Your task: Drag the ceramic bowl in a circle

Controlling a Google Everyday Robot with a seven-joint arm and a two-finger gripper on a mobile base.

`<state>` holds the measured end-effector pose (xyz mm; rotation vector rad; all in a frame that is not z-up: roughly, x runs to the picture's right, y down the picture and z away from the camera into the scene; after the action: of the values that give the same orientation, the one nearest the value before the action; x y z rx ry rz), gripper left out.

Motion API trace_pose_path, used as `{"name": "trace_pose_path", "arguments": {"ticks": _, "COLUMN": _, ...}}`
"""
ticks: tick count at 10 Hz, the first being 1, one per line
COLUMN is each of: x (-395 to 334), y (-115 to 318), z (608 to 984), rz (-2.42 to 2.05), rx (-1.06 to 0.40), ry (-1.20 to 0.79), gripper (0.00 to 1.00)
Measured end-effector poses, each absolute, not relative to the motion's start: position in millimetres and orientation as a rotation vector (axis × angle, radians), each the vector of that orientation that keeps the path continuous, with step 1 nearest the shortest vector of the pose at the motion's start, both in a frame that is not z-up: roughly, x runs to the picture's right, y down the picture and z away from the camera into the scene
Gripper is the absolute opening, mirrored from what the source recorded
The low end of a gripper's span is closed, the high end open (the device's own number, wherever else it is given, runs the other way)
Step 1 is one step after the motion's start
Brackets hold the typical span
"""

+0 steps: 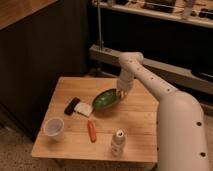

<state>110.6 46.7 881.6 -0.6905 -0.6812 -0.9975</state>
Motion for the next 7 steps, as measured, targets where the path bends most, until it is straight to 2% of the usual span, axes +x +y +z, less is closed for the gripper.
{"name": "trace_pose_path", "arguments": {"ticks": 7, "x": 180.8, "y": 47.9, "z": 900.6, "rz": -0.849, "rx": -0.683, "ry": -0.694, "gripper": 0.00}}
